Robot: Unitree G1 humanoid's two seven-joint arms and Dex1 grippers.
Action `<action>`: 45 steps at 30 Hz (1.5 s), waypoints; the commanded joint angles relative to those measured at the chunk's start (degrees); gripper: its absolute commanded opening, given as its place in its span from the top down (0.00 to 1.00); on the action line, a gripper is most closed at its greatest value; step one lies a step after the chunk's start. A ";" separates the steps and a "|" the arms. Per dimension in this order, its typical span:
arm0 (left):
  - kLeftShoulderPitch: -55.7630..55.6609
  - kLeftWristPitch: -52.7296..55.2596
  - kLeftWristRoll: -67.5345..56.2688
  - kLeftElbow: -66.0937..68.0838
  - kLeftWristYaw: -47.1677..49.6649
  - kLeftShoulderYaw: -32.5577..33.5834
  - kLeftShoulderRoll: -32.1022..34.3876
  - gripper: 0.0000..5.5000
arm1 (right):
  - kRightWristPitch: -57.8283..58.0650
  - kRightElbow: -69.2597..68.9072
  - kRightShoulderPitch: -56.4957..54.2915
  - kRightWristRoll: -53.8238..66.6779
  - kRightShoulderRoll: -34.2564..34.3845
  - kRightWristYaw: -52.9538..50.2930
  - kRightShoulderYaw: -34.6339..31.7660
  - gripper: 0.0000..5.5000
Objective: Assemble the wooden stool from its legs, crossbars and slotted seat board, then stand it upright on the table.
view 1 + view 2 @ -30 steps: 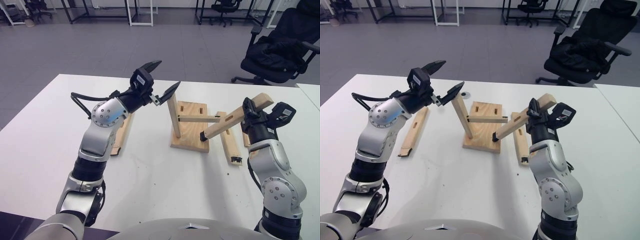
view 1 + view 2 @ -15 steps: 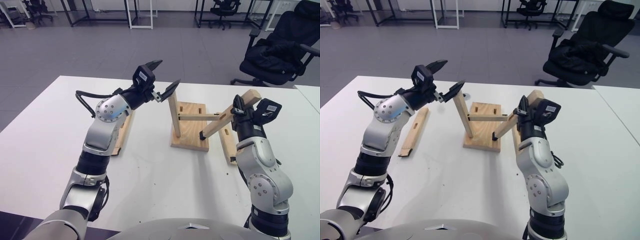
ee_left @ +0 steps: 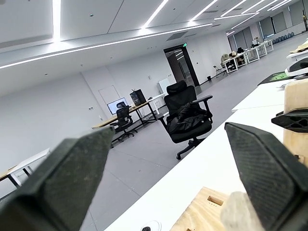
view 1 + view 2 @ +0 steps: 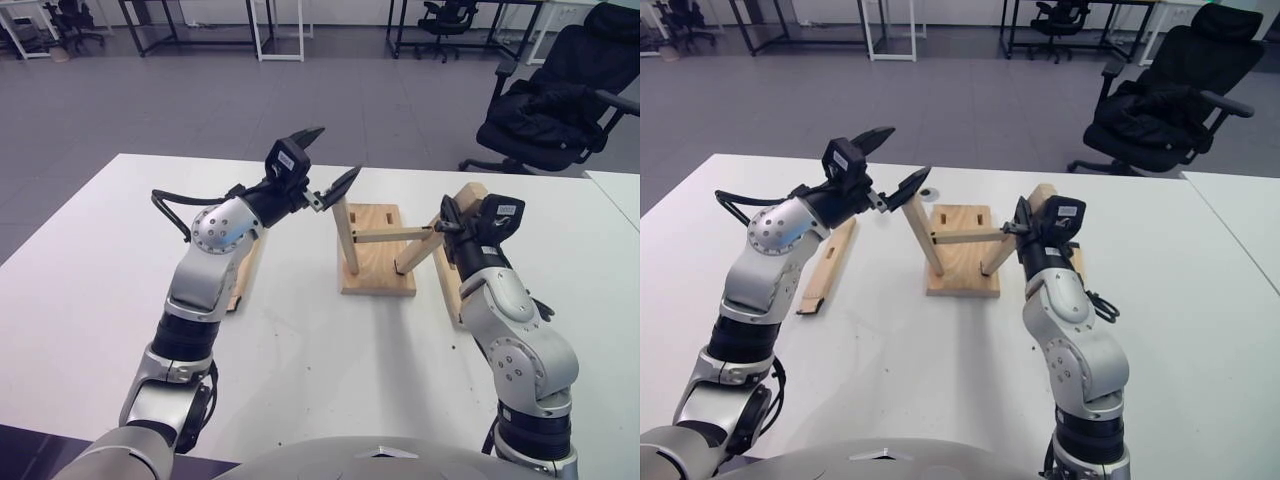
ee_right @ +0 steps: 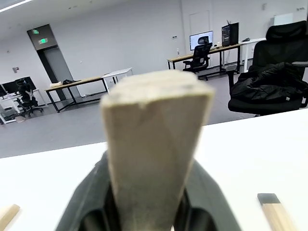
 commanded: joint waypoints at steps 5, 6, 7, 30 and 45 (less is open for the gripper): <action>3.26 -1.58 1.12 7.69 1.43 -2.99 -4.72 0.23 | 14.64 6.19 -3.77 10.32 1.30 9.30 -2.49 0.53; 2.80 -2.05 1.09 8.13 1.81 -2.70 -5.21 0.23 | 15.12 6.64 -4.38 10.52 1.35 9.42 -3.38 0.49; 2.15 -2.46 1.13 8.67 2.10 -2.64 -5.88 0.23 | 15.24 6.60 -4.92 10.86 1.50 9.91 -3.78 0.45; 1.59 -12.63 0.32 11.93 2.26 -3.23 -11.16 0.23 | 11.52 7.69 -12.16 18.58 8.27 10.74 -13.91 0.45; -0.42 -13.58 2.30 14.03 4.80 -3.62 -11.26 0.23 | 8.50 15.56 -0.22 -2.78 -6.90 21.14 5.04 0.45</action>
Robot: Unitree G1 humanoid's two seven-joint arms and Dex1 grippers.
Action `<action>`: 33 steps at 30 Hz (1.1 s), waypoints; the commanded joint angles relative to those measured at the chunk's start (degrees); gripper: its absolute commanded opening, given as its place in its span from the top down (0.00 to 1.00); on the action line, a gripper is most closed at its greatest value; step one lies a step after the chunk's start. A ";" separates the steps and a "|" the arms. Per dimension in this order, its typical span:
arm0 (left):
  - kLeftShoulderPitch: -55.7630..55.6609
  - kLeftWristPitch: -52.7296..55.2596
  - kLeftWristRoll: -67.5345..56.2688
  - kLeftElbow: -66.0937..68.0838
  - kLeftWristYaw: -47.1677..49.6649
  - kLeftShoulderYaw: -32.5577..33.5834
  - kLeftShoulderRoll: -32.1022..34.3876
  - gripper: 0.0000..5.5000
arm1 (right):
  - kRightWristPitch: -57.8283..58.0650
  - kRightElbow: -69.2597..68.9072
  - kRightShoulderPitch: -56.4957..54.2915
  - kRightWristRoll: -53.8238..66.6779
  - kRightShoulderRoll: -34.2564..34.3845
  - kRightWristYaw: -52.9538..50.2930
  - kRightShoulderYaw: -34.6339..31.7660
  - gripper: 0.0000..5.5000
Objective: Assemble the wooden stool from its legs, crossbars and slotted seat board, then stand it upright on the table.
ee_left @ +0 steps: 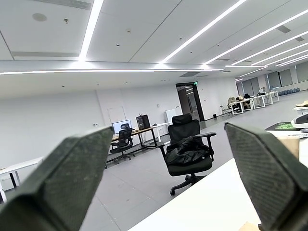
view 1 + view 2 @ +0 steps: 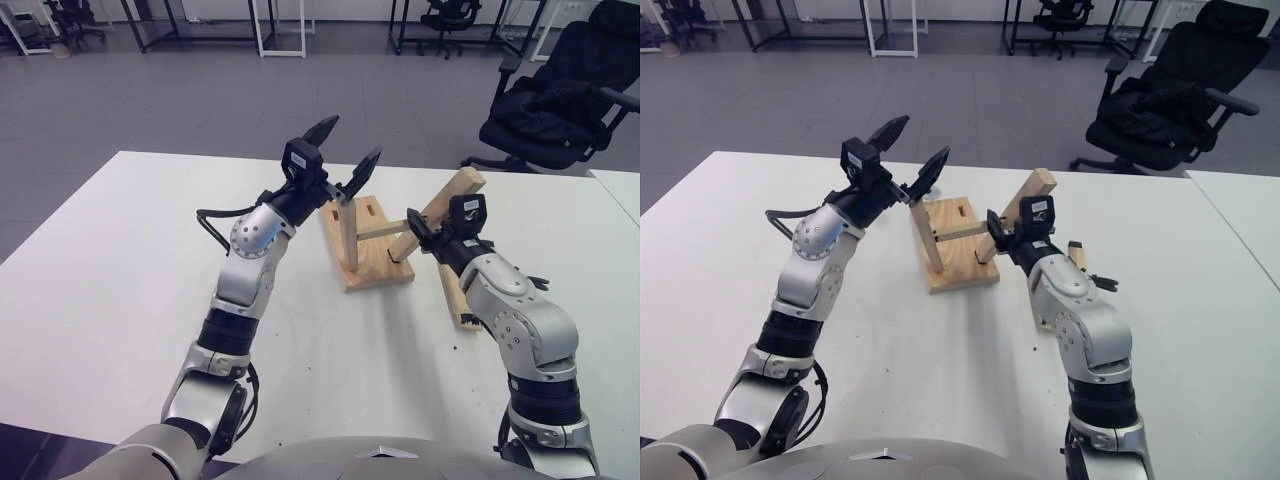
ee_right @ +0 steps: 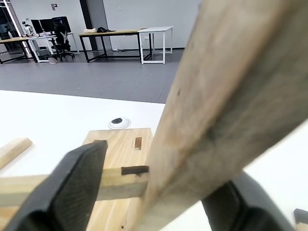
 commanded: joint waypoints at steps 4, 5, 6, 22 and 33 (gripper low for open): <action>-1.21 2.42 3.98 1.11 1.56 -1.14 -0.22 0.23 | 4.98 0.54 3.04 8.44 4.86 5.17 -2.59 0.45; -1.65 2.36 3.81 0.93 2.17 -0.30 -0.10 0.23 | 4.72 -1.43 2.86 10.93 5.11 6.32 -3.80 0.45; -1.99 2.03 3.25 0.82 2.70 0.58 -0.29 0.23 | 4.09 -3.60 3.05 11.51 4.22 7.69 -3.32 0.45; 7.39 0.59 -5.06 -7.68 -2.47 10.60 7.88 0.23 | -7.04 -13.86 10.71 10.79 -2.45 16.50 -8.60 0.45; 23.51 15.28 -8.10 -26.68 11.83 15.34 5.57 0.23 | -14.73 -3.68 19.43 4.44 -16.26 31.36 -11.51 0.45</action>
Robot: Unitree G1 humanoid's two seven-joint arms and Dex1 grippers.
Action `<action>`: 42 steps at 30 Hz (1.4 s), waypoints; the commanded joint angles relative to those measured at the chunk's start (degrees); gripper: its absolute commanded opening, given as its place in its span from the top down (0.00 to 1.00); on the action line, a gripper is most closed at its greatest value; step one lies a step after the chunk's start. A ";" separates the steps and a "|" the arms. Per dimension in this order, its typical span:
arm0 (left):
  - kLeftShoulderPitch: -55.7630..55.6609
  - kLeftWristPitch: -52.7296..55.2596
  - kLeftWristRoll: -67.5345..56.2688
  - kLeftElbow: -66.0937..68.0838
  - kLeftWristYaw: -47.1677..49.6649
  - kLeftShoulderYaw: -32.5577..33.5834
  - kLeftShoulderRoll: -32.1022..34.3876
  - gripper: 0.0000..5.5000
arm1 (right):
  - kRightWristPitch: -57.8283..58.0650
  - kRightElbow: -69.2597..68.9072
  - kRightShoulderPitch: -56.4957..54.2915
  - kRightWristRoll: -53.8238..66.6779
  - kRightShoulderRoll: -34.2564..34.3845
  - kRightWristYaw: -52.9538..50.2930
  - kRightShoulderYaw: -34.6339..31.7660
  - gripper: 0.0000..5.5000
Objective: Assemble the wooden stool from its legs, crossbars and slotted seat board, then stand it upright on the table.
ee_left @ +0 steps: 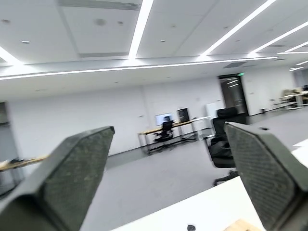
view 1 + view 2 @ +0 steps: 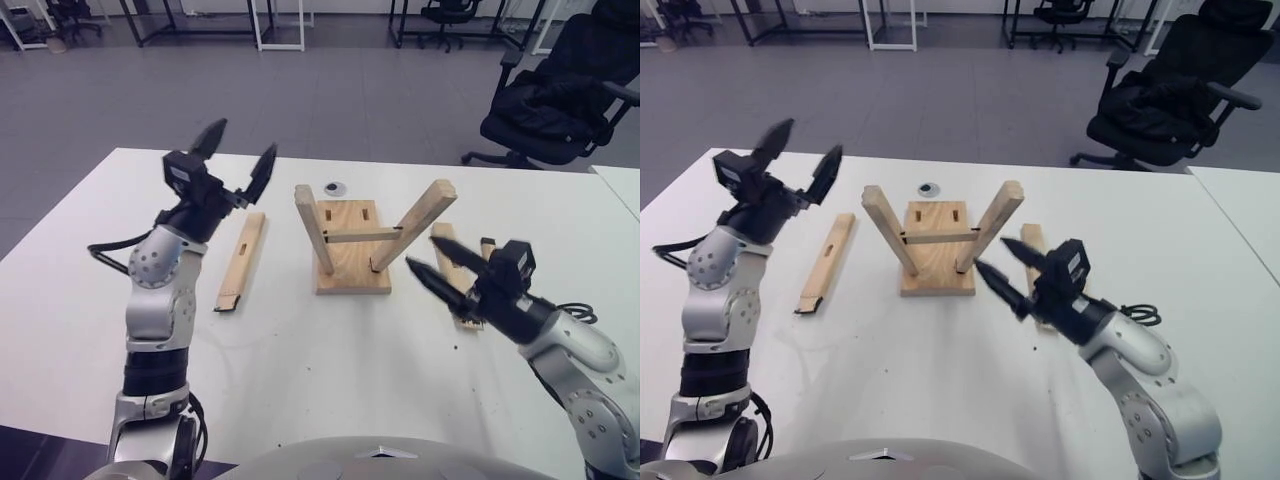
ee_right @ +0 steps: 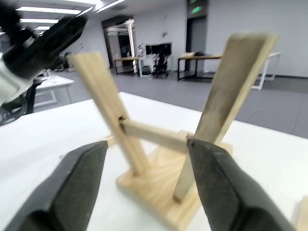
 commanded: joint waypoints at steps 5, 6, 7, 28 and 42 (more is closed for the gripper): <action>6.95 15.46 0.77 -10.93 17.60 -9.78 -14.28 0.23 | -2.43 16.45 -19.15 -14.78 6.05 -18.26 3.20 0.45; 5.24 16.35 0.18 -10.72 18.63 -8.83 -14.65 0.23 | -1.89 14.55 -19.55 -14.72 7.42 -19.44 4.33 0.45; 4.13 17.24 -0.30 -10.75 19.45 -7.96 -14.87 0.23 | -1.07 12.84 -19.84 -14.45 8.67 -20.69 5.11 0.45; 2.23 27.41 1.93 -12.29 15.43 -18.13 -12.01 0.23 | 14.81 -3.40 -23.41 -18.16 12.07 -26.48 15.81 0.45; 7.54 7.58 5.53 9.92 -7.74 -5.69 9.44 0.23 | -10.10 28.61 -25.28 -21.11 7.65 -7.20 12.74 0.45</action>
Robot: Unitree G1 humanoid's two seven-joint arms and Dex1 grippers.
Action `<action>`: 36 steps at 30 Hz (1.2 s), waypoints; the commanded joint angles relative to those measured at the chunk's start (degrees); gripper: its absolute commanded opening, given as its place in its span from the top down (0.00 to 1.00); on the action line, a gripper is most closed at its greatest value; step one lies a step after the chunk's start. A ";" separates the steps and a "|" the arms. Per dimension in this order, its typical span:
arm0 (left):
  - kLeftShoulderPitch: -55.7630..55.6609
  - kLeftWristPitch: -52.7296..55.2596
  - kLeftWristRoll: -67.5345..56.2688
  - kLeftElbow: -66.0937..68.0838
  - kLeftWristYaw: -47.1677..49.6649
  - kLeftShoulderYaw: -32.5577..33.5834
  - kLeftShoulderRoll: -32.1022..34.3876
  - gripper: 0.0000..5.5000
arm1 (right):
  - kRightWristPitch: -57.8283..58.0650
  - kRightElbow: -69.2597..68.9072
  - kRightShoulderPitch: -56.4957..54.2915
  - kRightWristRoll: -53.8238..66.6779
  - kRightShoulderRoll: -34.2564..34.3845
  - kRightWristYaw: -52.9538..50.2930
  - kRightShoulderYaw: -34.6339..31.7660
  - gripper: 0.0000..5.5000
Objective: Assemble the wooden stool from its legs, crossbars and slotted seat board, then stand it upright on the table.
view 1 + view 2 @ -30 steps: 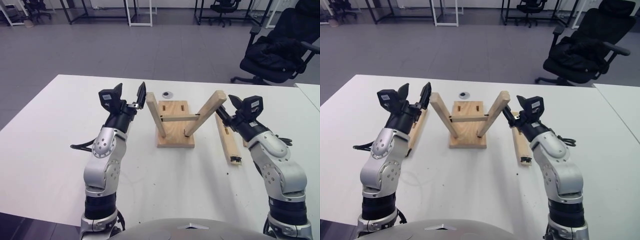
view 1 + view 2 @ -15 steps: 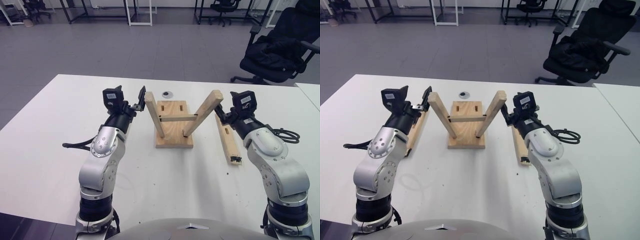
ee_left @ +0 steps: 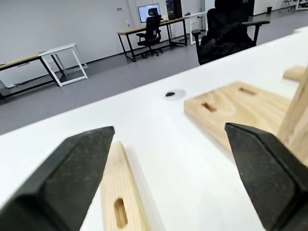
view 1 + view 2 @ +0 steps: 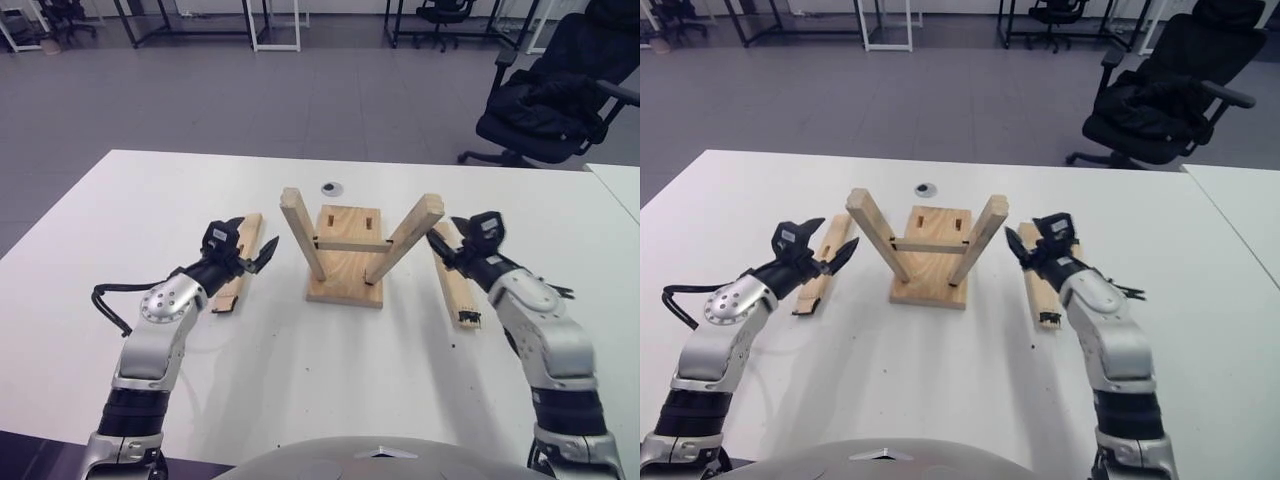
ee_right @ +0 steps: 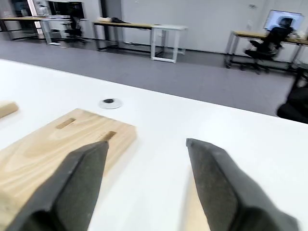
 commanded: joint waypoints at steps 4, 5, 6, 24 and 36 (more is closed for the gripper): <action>-12.47 8.35 -18.27 -8.15 2.78 10.71 -2.70 0.23 | 1.98 -2.33 -5.99 9.70 -0.23 -3.70 -14.99 0.45; -15.74 10.68 -23.92 -11.58 3.66 11.50 -3.35 0.23 | 3.35 -3.33 -8.79 14.15 -0.31 -5.75 -19.29 0.45; -18.27 12.65 -28.90 -15.16 3.73 11.75 -3.37 0.23 | 4.67 -4.61 -11.42 18.49 -0.75 -6.91 -22.51 0.45; -23.37 20.11 -28.11 -5.97 -4.48 1.19 -1.93 0.23 | 21.20 -15.04 -9.08 43.44 -0.90 -14.88 -13.92 0.45; -10.56 18.63 -30.29 -2.15 -10.58 22.94 11.44 0.23 | 6.07 -10.74 -8.36 22.66 -15.59 19.26 9.55 0.45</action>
